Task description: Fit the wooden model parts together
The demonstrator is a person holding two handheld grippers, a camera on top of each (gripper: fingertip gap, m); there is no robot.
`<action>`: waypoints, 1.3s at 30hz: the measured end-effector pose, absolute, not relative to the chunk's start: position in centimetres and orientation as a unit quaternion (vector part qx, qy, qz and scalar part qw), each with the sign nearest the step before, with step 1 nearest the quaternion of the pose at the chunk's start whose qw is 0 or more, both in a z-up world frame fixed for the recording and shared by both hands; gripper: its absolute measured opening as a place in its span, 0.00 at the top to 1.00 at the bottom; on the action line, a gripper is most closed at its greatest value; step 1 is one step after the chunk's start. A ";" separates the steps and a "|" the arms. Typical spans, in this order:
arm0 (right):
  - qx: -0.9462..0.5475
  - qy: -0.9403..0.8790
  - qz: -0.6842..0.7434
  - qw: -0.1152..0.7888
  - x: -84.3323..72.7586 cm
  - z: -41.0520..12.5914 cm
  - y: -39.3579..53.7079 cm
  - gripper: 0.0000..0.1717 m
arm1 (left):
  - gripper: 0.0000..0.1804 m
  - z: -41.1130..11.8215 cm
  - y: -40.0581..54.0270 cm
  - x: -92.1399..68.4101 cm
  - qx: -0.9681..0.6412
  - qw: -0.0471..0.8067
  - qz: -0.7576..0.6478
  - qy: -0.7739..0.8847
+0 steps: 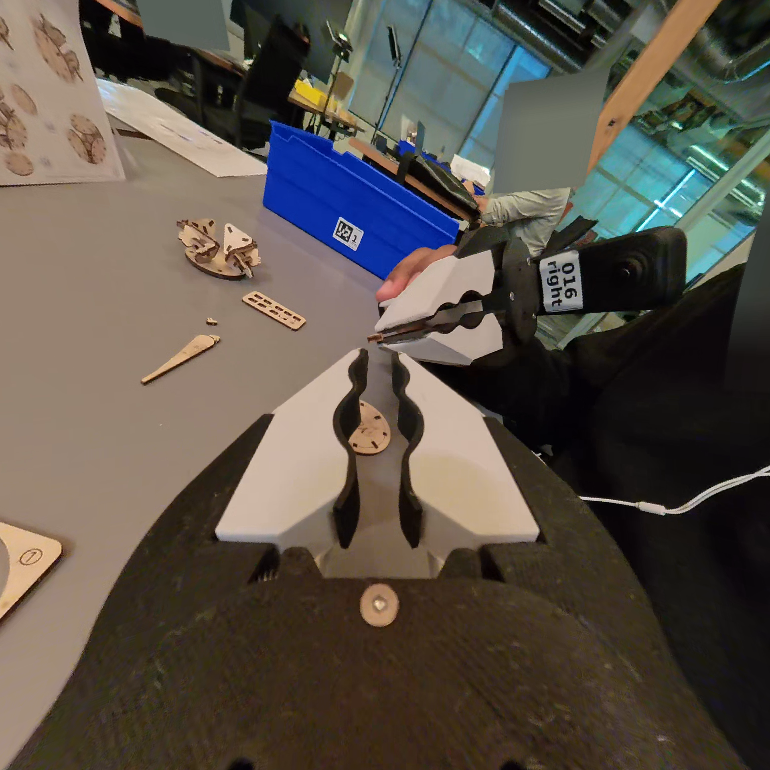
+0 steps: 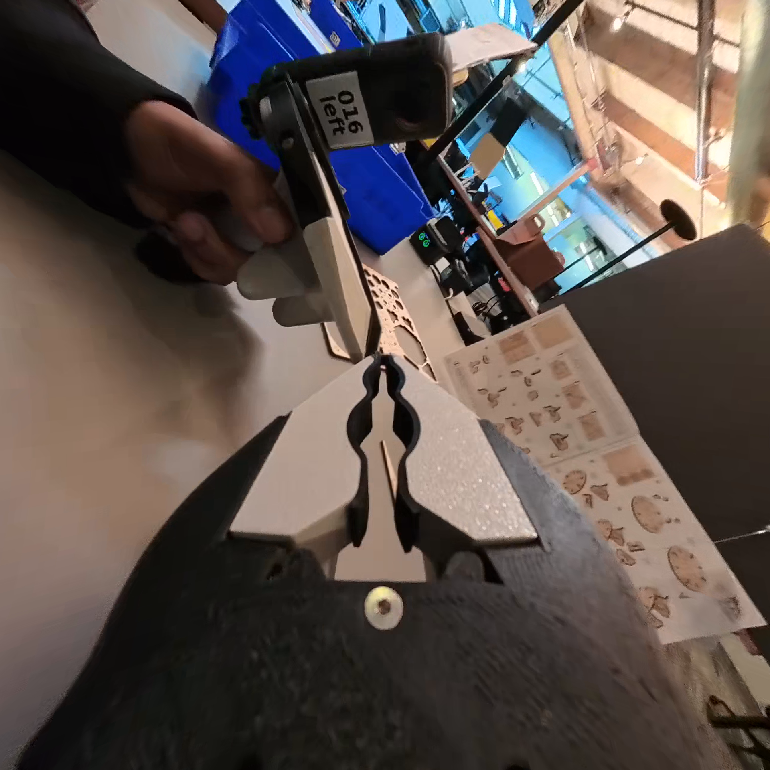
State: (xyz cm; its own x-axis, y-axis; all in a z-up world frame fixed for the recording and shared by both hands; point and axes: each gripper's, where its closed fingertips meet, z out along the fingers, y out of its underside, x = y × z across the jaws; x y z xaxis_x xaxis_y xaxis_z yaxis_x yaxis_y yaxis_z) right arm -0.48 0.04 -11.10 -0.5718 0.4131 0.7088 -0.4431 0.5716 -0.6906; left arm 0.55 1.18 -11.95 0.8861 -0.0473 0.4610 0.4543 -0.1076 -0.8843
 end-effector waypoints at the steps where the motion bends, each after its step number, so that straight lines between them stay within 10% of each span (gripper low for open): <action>1: 0.011 -0.755 0.466 0.461 -0.4 -11.0 0.0 1.00 | 0.97 -11.8 1.2 0.6 -0.716 0.656 -0.195 -0.140; 39: 0.087 -0.711 0.515 0.472 2.5 -9.2 -1.2 1.00 | 1.00 -9.3 0.2 2.5 -0.631 0.666 -0.377 -0.126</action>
State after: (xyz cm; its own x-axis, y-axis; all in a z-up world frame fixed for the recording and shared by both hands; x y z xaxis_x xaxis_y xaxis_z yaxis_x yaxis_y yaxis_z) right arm 2.52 -1.23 -9.25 -0.5399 0.3620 0.7599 -0.6093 0.4548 -0.6495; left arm 2.47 0.22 -9.28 0.6835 -0.3429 0.6444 0.6620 -0.0806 -0.7451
